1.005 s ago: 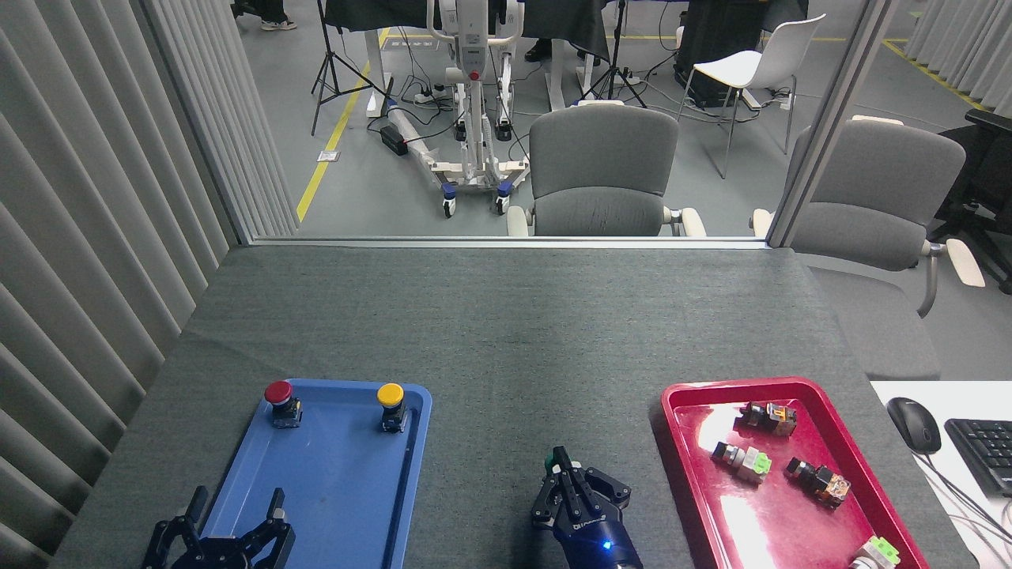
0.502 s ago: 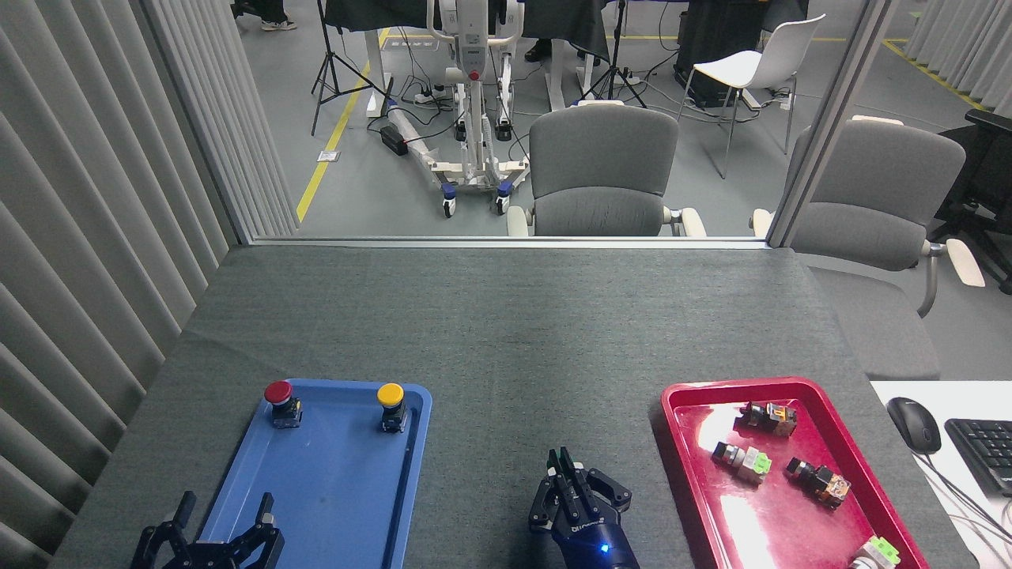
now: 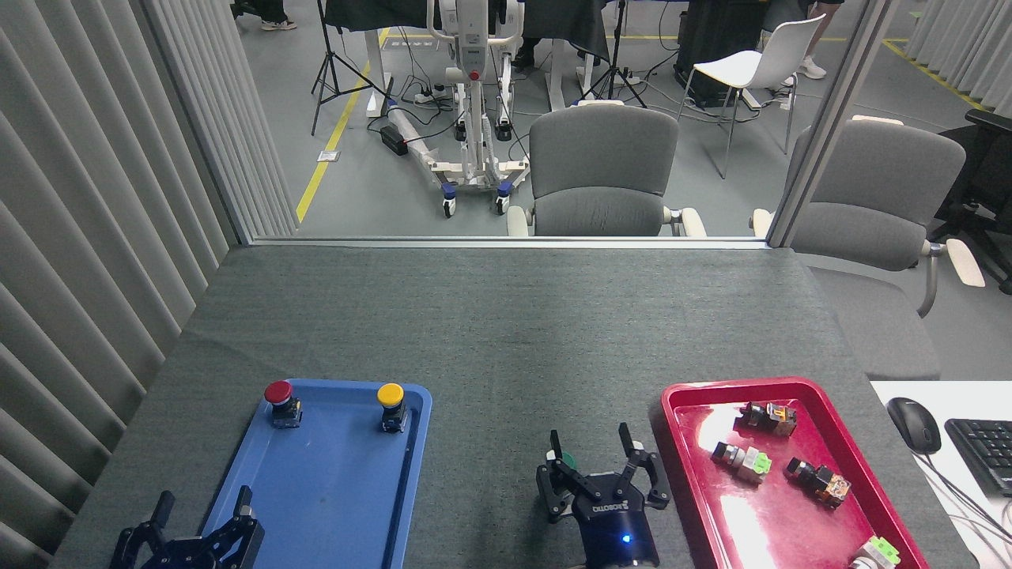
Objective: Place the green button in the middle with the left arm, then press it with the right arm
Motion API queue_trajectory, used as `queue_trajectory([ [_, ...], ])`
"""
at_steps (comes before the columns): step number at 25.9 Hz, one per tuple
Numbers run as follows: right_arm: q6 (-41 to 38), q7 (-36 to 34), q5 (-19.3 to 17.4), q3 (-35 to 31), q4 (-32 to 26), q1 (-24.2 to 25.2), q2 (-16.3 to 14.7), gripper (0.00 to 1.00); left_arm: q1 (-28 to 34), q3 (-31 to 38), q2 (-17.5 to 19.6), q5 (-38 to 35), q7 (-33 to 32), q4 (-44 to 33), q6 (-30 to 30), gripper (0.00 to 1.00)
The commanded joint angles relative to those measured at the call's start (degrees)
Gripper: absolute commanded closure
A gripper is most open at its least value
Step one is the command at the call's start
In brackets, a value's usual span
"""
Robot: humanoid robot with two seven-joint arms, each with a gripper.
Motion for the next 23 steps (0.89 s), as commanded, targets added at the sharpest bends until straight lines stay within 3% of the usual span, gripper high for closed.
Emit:
queue_trajectory([
  [1,-0.1,-0.9,0.0,-5.0,-1.6,3.1,-1.2,0.02,-1.3,0.1,0.2,1.3,-5.4,-0.6,-0.7,0.01],
  [4,-0.2,-0.9,-0.1,-9.3,-2.5,5.2,-4.0,0.02,-3.4,0.1,0.2,1.2,-6.1,-0.9,-2.8,0.01],
  [9,-0.2,-0.5,0.0,-13.7,-5.3,7.6,-5.0,0.02,-4.9,1.1,0.2,1.1,-6.3,-1.3,-4.4,0.00],
  [13,-0.3,-0.5,0.1,-13.9,-5.5,7.9,-6.8,0.02,-4.9,3.0,-0.1,0.0,-9.6,-5.5,-3.9,0.00],
  [23,-3.4,-0.1,-0.6,-13.3,-8.1,9.7,-9.6,0.02,-5.4,2.5,-0.1,0.3,-9.5,-5.2,-3.8,0.00],
])
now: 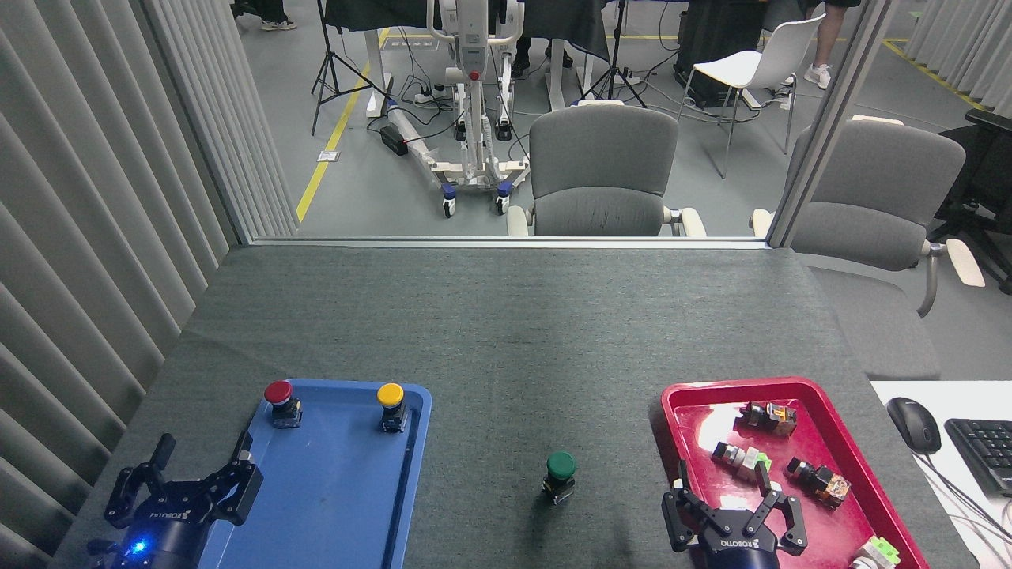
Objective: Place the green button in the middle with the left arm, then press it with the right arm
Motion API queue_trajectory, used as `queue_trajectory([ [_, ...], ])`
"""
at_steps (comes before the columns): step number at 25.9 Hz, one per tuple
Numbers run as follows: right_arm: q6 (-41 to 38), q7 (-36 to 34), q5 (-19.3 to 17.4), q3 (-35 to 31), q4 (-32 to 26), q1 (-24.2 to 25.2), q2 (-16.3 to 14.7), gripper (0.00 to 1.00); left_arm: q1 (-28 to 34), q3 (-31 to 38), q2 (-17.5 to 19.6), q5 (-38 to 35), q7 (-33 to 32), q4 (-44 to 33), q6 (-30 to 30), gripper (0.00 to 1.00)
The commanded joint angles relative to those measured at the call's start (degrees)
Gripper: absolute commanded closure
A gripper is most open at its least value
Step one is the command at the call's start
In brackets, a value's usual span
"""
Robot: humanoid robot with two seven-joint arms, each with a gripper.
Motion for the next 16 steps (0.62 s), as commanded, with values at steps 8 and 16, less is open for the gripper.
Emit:
queue_trajectory([
  [8,-1.1,0.0,-1.1,0.1,-2.0,1.1,-0.3,0.00,0.1,-0.1,-0.3,-0.2,0.0,0.1,0.0,0.00],
  [16,-1.1,-0.1,-1.1,0.0,-2.0,1.3,0.0,0.00,0.1,-0.1,-0.3,-0.2,0.0,0.1,0.1,0.00],
])
